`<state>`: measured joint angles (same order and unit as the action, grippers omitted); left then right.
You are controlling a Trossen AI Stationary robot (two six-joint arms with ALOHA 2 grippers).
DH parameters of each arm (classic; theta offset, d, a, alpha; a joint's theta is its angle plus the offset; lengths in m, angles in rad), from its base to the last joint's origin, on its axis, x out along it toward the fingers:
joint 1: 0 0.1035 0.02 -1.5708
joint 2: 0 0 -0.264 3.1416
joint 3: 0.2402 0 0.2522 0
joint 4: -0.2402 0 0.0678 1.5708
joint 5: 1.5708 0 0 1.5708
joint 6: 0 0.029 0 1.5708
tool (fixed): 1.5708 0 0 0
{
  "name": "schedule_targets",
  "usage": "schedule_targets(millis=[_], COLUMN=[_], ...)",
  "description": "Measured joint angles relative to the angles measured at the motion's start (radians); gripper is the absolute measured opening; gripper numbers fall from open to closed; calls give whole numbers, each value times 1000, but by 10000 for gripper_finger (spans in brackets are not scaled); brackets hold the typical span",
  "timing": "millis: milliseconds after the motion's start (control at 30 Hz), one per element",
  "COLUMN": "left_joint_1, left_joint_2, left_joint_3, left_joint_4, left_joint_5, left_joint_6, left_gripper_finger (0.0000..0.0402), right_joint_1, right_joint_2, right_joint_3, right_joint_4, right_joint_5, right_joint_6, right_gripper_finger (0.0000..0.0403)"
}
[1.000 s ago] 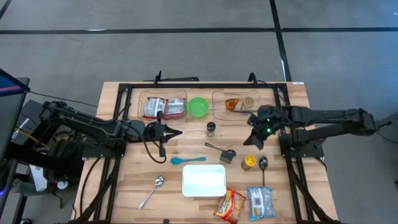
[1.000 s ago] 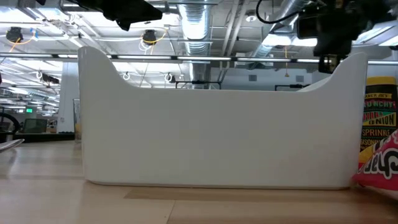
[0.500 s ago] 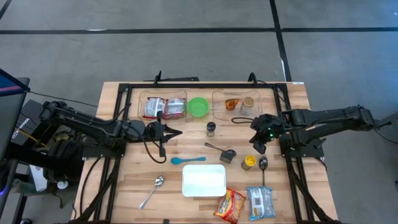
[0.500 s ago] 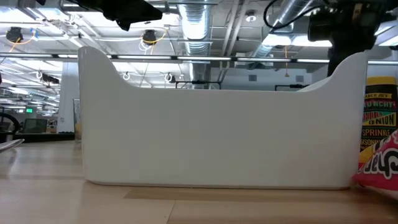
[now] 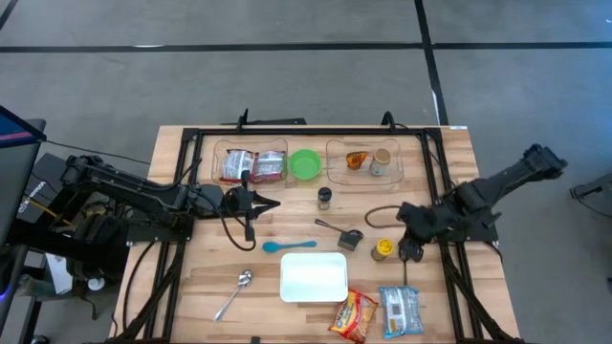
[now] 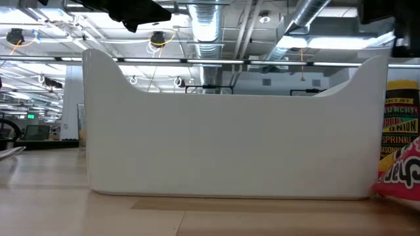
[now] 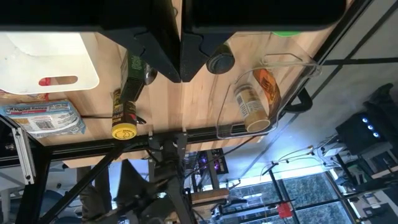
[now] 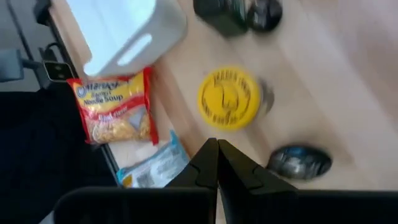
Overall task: Pick & Place Food Item
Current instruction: Put the blue noodle pack into the left transparent bin
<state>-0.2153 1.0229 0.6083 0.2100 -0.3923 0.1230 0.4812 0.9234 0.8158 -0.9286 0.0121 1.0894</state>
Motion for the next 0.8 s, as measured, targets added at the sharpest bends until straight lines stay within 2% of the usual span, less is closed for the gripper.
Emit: schedule_targets(millis=[233,367,633,800], left_joint_1=[0,0,0,0], left_joint_2=[0,0,0,0], left_joint_3=[0,0,0,0], left_joint_4=[0,0,0,0], left_joint_5=[0,0,0,0], left_joint_6=[0,0,0,0], left_gripper_finger=[0,0,0,0], right_joint_1=[169,248,364,410], right_joint_2=[88,162,298,343], right_joint_3=[0,0,0,0], right_joint_4=[-15,-14,-4,14], right_joint_5=[14,-19,-118,-123], right_joint_6=[332,500,732,850], right_gripper_finger=[0,0,0,0])
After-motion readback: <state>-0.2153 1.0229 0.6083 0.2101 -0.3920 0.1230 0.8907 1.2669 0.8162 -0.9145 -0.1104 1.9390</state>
